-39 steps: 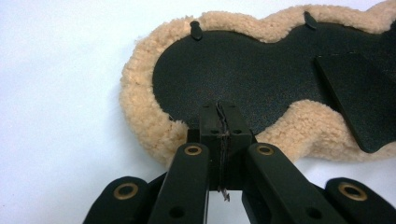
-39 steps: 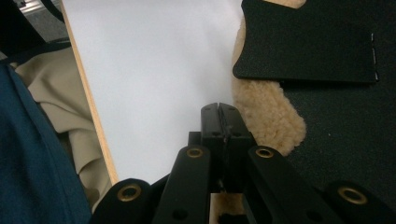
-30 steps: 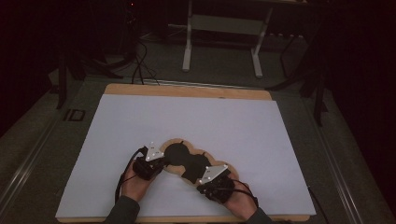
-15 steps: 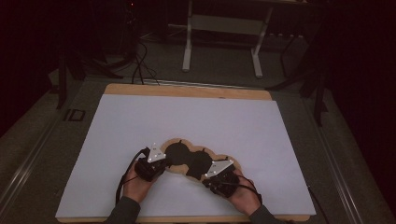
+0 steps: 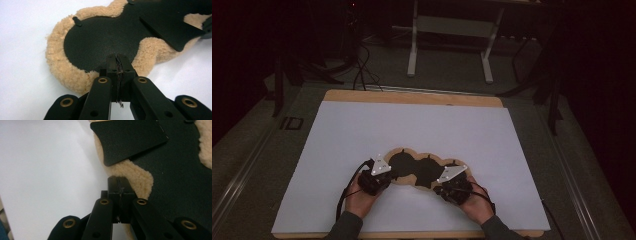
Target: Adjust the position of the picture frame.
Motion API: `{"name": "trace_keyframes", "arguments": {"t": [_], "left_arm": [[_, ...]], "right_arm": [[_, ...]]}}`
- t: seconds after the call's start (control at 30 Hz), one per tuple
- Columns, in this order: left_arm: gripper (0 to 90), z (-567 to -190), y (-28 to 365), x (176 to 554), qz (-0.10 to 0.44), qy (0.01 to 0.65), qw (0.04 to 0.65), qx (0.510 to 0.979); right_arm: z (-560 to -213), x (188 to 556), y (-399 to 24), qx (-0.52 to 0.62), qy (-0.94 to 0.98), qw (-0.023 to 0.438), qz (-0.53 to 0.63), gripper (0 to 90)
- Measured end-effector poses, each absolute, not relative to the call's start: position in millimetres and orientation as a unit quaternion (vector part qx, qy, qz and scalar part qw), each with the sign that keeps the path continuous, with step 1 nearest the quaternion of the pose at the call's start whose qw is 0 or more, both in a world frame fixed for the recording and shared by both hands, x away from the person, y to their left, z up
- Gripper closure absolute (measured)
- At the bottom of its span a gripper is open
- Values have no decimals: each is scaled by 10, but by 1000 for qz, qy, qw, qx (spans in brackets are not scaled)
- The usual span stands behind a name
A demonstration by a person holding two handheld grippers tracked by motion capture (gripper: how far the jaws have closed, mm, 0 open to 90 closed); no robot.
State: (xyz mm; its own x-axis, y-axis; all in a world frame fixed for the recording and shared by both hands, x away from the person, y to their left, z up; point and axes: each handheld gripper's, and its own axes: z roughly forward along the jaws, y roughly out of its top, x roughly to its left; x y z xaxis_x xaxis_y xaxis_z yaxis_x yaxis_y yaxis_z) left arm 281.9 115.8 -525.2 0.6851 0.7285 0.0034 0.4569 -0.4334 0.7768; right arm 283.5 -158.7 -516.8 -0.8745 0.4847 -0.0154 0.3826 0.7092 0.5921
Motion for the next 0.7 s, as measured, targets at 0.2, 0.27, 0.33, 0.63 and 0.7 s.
{"name": "trace_keyframes", "arguments": {"t": [0.2, 0.27, 0.33, 0.63, 0.7], "left_arm": [[891, -5250, 1136, 2806, 170, 353, 397, 830], [889, -5251, 1128, 2802, 167, 351, 399, 830], [887, -5251, 1117, 2796, 168, 349, 399, 831], [882, -5209, 1056, 2676, 158, 332, 397, 841], [882, -5214, 1020, 2625, 154, 323, 394, 846]], "right_arm": [[-5170, 2948, -1657, 258, 914, 92, 300, 900], [-5174, 2998, -1684, 266, 910, 95, 303, 900], [-5177, 3048, -1708, 277, 906, 97, 305, 900], [-5106, 3138, -1832, 307, 884, 92, 339, 900], [-5032, 3157, -1943, 327, 870, 112, 353, 900]]}}
